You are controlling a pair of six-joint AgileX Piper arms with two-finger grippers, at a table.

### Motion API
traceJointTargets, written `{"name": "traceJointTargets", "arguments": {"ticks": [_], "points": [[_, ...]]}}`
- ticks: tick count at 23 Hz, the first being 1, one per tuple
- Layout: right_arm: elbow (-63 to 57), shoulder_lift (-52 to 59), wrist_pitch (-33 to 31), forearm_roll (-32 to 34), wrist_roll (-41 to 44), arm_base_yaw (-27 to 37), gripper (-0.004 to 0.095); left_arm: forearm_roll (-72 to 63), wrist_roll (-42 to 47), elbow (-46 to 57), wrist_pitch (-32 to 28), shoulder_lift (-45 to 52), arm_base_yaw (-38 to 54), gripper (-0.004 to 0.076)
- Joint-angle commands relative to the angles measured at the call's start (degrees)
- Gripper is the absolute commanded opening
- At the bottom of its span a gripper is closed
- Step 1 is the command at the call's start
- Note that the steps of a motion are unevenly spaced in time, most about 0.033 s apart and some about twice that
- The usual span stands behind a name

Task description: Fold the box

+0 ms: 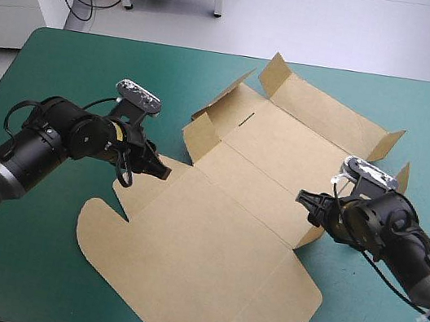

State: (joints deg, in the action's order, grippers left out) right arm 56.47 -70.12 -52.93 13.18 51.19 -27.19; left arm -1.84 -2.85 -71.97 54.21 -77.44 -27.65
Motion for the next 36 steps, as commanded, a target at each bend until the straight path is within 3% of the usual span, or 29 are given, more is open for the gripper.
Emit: {"name": "traceJointTargets", "arguments": {"ticks": [1,10,18,24,32,34,36], "points": [[1.32,-1.58,2.74,1.31,0.54,0.03,0.0551,-0.45,0.17,-2.03,-2.14,1.62,0.09,0.0239],[1.32,-6.67,3.13,1.18,0.89,1.25,0.0551,-0.45,0.17,-2.03,-1.26,1.62,0.09,0.0239],[1.32,-8.01,6.31,-8.04,-8.90,6.97,0.0551,1.13,0.17,-2.03,-1.26,1.62,0.09,0.0239],[1.23,-11.54,6.31,-9.46,-10.36,6.97,0.0544,1.84,0.17,-2.03,-1.23,1.62,0.09,0.0239],[1.23,-11.94,6.45,-9.09,-10.85,6.97,0.0070,1.84,0.17,-2.03,-1.16,1.62,0.09,0.0239],[1.23,-11.94,6.45,-8.96,-11.39,6.97,-0.0008,1.84,0.17,-2.03,-1.16,1.62,0.09,0.0239],[1.23,-11.94,6.45,-8.79,-11.97,6.97,-0.0020,1.84,0.17,-2.03,-1.16,1.62,0.09,0.0239]]}}
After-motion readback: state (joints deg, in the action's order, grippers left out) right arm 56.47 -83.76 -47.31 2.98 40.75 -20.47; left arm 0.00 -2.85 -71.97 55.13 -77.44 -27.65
